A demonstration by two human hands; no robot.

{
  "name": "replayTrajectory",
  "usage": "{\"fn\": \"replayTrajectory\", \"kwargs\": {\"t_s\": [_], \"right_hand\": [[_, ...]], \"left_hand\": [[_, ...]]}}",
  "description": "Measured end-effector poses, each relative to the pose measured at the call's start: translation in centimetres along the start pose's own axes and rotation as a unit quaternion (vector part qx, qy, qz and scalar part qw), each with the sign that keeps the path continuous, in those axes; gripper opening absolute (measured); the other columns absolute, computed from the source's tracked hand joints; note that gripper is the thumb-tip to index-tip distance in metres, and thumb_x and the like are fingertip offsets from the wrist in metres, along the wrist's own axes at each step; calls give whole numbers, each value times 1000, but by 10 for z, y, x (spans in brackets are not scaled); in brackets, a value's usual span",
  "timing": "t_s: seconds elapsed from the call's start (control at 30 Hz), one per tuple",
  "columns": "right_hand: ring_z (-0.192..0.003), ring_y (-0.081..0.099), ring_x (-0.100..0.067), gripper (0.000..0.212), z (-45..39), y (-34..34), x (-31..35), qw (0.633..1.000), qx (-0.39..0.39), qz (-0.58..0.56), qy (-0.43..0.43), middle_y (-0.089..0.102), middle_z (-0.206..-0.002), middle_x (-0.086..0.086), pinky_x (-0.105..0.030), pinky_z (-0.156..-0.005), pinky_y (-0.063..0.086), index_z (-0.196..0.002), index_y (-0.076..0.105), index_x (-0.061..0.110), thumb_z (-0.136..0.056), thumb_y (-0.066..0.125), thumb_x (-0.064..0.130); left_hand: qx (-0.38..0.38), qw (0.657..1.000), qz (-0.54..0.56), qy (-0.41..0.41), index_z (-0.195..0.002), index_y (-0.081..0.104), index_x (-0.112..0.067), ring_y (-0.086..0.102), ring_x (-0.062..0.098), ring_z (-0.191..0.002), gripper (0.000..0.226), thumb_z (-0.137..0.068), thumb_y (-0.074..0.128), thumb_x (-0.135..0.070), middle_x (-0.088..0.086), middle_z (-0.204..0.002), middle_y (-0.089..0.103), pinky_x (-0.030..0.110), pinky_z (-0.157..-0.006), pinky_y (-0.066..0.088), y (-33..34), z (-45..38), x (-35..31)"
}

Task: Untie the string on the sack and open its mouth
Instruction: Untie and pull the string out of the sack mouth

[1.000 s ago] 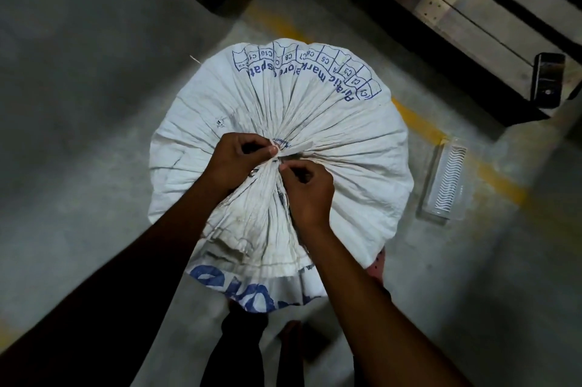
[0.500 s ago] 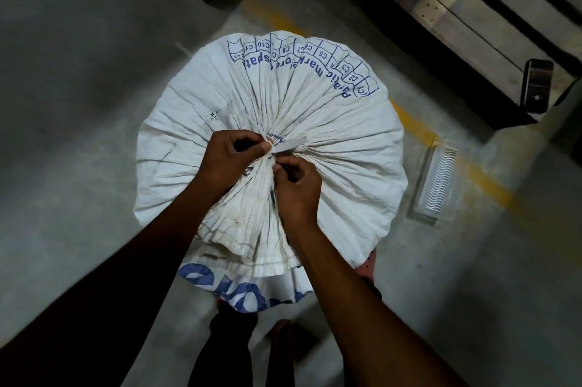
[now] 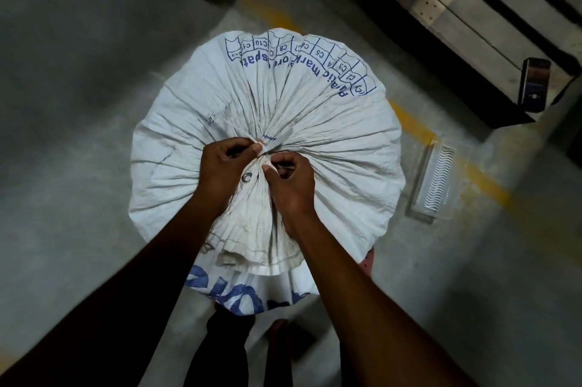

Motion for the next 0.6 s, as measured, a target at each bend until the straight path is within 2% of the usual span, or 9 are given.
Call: {"fn": "replayTrajectory", "kwargs": {"t_s": [0.07, 0.13, 0.2, 0.3, 0.4, 0.5, 0.6], "right_hand": [[-91, 65, -21, 22, -1, 1, 2, 1000, 8, 14, -10, 71, -107, -9, -22, -81, 53, -103, 68, 8, -84, 78, 4], [-90, 63, -17, 22, -5, 1, 7, 999, 10, 29, -23, 71, -106, -10, -15, -77, 49, -101, 69, 8, -83, 76, -1], [-91, 64, -18, 24, -9, 2, 12, 999, 23, 27, -25, 72, -103, -8, -23, -80, 52, -101, 70, 10, -81, 74, -3], [-84, 67, -10, 27, -12, 0, 9, 1000, 30, -3, 8, 74, -89, 5, -33, -85, 57, -94, 75, 15, -78, 69, -5], [-82, 74, -15, 11, -15, -1, 9, 999, 37, 1, -13, 79, -84, 2, -42, -86, 60, -87, 81, 17, -82, 72, 11], [-75, 72, -15, 5, -22, -2, 11, 998, 45, 33, -23, 79, -80, -3, -42, -80, 60, -84, 80, 11, -83, 79, 16], [-73, 69, -16, 6, -24, 3, 14, 996, 66, 55, -32, 76, -79, -4, -37, -74, 56, -85, 78, 7, -84, 79, 13]], "left_hand": [[-24, 999, 19, -17, -90, 80, -3, 71, 8, -76, 6, -90, 78, -8, 1, -80, 79, 30, -80, 58, -1, 2, 9], [-29, 999, 27, -26, -91, 80, -2, 70, 11, -78, 8, -90, 78, -9, 7, -84, 78, 34, -82, 57, -1, 2, 11], [-20, 999, 22, -19, -87, 80, -6, 69, 9, -76, 4, -90, 77, -8, 1, -80, 78, 30, -80, 57, -1, 0, 7], [-6, 1000, 17, -16, -81, 79, -16, 69, 5, -75, 13, -90, 77, -8, -7, -75, 78, 25, -78, 56, -1, 0, 3], [7, 1000, 6, -5, -85, 80, -12, 70, 8, -77, 7, -90, 77, -8, -3, -79, 79, 28, -80, 57, 1, 2, 3], [8, 1000, 8, 5, -91, 80, -8, 71, 13, -83, 4, -90, 78, -10, 6, -86, 79, 34, -85, 57, 1, 3, 3], [10, 1000, 8, 8, -91, 80, -10, 72, 10, -85, 4, -91, 77, -9, -1, -87, 80, 32, -87, 57, 0, 2, 4]]}}
Point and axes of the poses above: each hand's wrist, its own z-axis away from the middle knuckle, its own y-axis out of the palm, x = y × z, the point moved 8 cm from there along -z, towards the middle knuckle
